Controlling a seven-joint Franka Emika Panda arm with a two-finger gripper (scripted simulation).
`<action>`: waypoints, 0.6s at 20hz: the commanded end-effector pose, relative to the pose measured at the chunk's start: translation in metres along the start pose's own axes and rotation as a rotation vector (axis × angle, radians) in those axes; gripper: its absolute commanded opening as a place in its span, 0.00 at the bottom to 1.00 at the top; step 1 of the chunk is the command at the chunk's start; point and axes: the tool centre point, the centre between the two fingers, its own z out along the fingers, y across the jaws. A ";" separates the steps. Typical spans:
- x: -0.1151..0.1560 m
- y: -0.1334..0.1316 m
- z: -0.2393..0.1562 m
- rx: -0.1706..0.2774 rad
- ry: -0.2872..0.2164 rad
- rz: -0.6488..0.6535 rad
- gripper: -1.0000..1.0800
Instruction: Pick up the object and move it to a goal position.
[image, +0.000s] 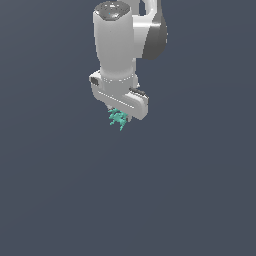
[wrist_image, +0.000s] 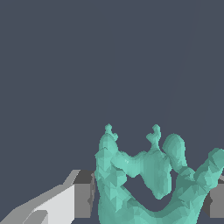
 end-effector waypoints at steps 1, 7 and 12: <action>0.013 0.004 -0.022 -0.001 -0.001 -0.001 0.00; 0.042 0.011 -0.065 -0.001 -0.001 -0.001 0.00; 0.062 0.015 -0.095 -0.001 -0.001 -0.001 0.00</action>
